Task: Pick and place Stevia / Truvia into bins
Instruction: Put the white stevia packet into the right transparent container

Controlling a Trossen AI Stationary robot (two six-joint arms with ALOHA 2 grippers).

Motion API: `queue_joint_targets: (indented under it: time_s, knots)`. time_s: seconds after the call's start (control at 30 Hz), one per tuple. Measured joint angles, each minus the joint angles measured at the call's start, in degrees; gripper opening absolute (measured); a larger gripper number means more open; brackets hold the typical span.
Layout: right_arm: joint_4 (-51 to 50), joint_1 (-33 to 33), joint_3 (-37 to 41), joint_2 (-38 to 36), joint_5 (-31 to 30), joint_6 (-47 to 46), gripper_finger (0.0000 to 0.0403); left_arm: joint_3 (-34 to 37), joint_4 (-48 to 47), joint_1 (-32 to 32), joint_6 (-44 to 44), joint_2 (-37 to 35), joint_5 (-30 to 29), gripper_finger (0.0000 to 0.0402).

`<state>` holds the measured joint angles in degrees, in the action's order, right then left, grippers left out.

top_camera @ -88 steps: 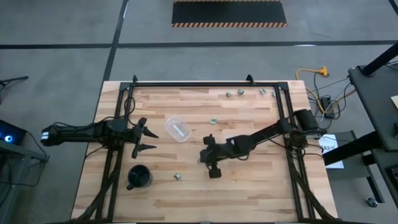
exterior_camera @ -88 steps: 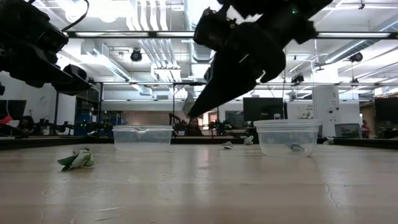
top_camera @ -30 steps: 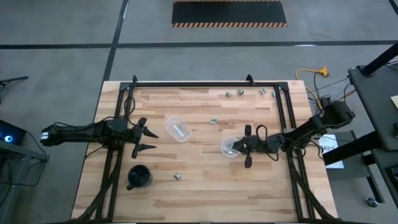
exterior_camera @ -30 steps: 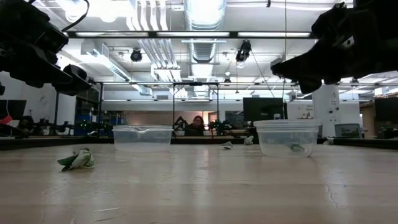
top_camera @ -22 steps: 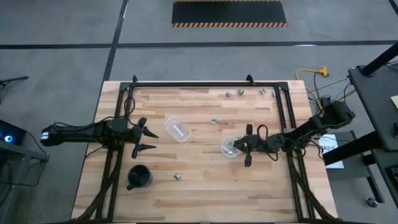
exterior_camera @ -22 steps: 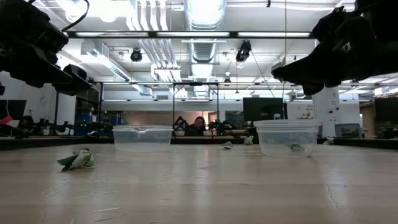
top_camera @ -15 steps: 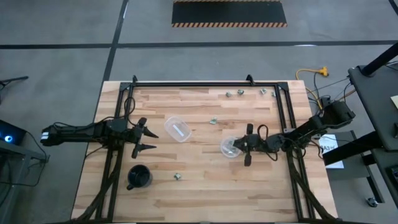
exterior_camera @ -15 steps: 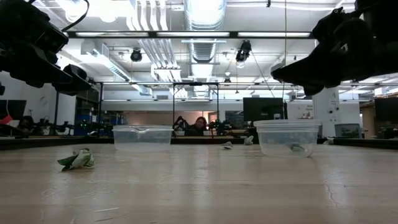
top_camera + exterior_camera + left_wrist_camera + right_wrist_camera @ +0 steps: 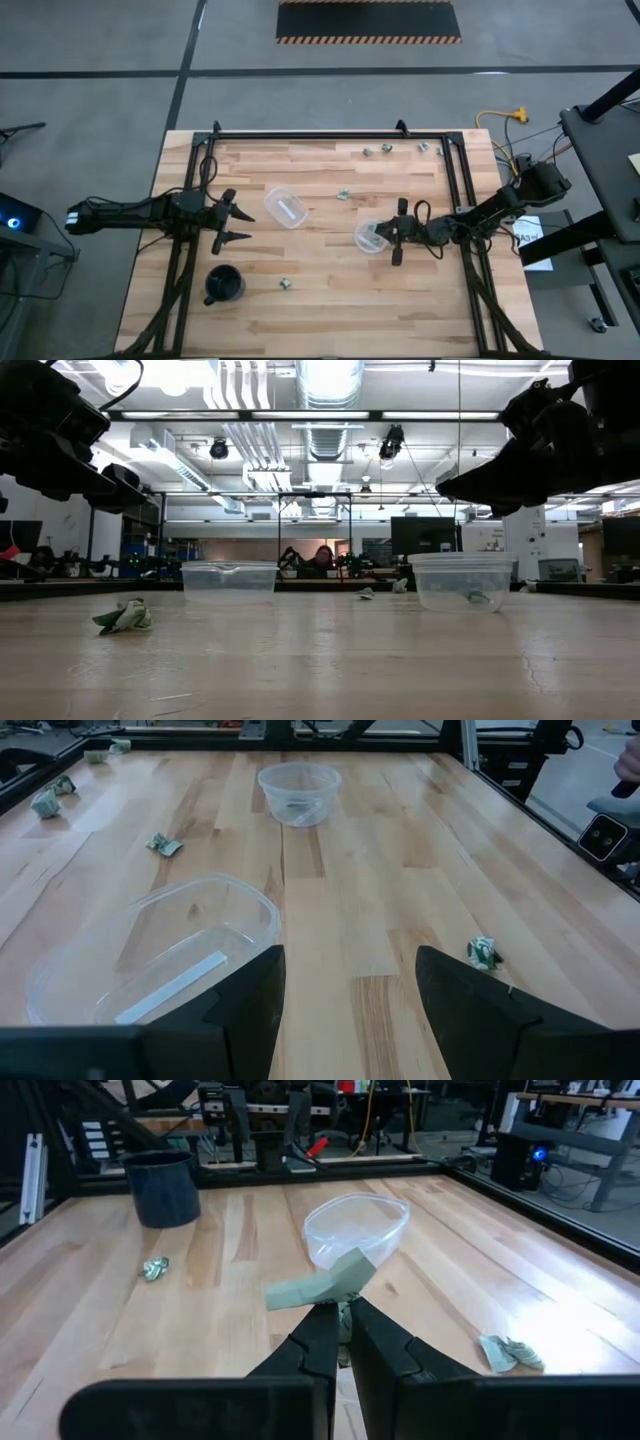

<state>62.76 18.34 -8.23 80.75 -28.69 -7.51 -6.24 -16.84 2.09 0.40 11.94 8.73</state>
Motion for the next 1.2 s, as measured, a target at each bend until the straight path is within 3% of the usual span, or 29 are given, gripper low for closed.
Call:
queue_joint_targets:
  time_s: [0.7,1.2]
  knots:
    - [-0.57,0.01,0.0,0.0,0.17,-1.06,0.002,0.0,0.04,0.0,0.0,0.02,-0.01,0.0209]
    - [-0.7,-0.01,0.0,0.0,-1.36,-2.6,0.0196,0.0,0.04,0.0,0.0,-0.07,0.0,0.0209]
